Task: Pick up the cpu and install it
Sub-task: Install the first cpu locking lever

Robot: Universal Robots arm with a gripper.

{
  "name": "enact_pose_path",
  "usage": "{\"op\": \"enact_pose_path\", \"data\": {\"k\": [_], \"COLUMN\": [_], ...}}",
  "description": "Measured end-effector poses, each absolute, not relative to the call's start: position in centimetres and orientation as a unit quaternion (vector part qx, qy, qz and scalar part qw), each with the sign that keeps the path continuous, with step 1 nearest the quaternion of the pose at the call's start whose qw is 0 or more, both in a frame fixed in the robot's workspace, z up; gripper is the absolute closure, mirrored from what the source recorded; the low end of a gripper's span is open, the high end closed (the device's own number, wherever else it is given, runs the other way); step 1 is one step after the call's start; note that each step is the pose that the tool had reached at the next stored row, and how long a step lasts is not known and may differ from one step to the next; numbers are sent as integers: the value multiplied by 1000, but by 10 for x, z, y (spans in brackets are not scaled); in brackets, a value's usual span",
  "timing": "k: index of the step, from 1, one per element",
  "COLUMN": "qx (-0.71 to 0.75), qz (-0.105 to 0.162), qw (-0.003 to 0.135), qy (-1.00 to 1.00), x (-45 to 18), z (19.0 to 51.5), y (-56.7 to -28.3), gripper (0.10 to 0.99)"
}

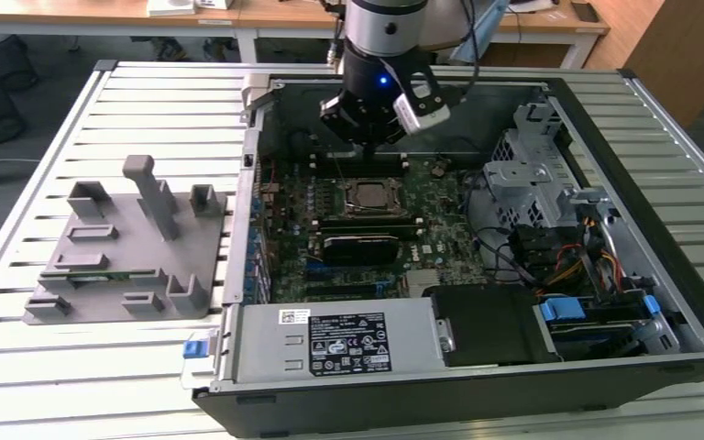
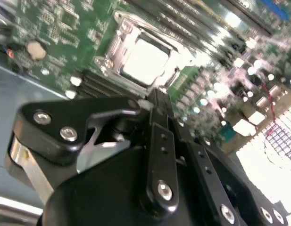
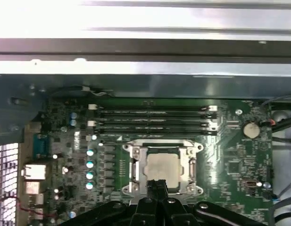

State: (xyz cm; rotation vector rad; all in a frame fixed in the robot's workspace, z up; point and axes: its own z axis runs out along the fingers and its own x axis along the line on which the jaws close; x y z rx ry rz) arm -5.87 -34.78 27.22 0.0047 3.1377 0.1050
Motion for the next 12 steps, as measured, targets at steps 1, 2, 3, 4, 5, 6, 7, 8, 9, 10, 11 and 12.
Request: {"op": "enact_pose_path", "data": {"k": [1,2,3,4,5,6,7,8,9,10,11,12], "qx": [2,2,1,2,2,1,1,1,1,2,2,1], "qz": [33,34,33,33,33,33,34,34,34,33,34,33], "qw": [2,2,3,3,3,3,4,4,4,4,4,4], "qy": [999,999,999,999,999,999,999,999,999,999,999,999], "x": [-63,-67,-70,-73,-76,-79,-81,-83,-85,-86,-88,-89], "z": [272,272,272,271,271,271,270,270,269,268,267,267], "y": [-348,-348,-348,-348,-348,-348,-348,-348,-348,-348,-347,-347], "gripper": [980,980,980,980,980,980,980,980,980,980,980,980]}}
